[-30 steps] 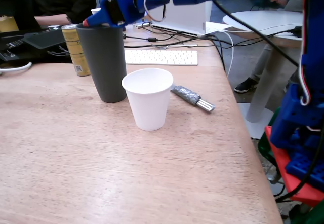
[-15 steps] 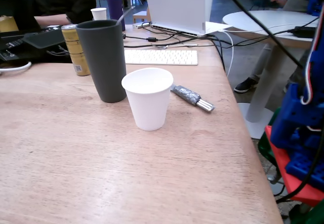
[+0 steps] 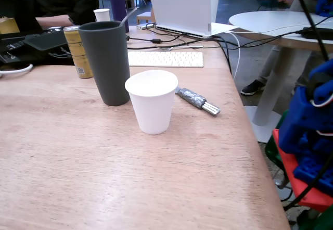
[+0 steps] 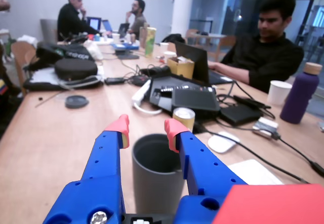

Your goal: Grab the fork and place it in gray glass

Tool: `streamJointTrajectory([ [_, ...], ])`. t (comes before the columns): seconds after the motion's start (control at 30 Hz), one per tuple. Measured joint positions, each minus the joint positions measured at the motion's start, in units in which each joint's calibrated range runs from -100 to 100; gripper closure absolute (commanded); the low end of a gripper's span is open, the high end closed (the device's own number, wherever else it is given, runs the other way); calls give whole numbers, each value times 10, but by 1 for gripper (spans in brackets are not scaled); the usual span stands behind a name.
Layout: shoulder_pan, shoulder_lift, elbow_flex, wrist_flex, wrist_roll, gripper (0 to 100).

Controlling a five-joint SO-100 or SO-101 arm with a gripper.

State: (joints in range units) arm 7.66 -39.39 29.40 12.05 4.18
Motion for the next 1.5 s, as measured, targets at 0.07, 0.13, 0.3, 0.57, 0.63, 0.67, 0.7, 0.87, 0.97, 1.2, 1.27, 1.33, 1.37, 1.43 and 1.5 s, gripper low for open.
streamJointTrajectory([
  [0.07, -48, -67, 72, 0, 0, 84],
  [0.13, -51, -144, 161, 0, 0, 84],
  [0.3, -117, -308, 344, 1, -16, 84],
  [0.57, -143, -474, 509, 153, -41, 84],
  [0.63, -143, -502, 550, 195, -41, 85],
  [0.67, -143, -515, 570, 204, -41, 85],
  [0.7, -144, -527, 589, 205, -40, 85],
  [0.87, -140, -569, 674, 207, -38, 85],
  [0.97, -139, -569, 692, 207, -38, 84],
  [1.2, -139, -569, 696, 302, -38, 85],
  [1.27, -141, -569, 696, 320, -38, 86],
  [1.33, -146, -569, 694, 321, -38, 95],
  [1.37, -153, -569, 694, 321, -39, 100],
  [1.43, -172, -569, 694, 321, -36, 100],
  [1.5, -172, -569, 694, 321, -38, 100],
])
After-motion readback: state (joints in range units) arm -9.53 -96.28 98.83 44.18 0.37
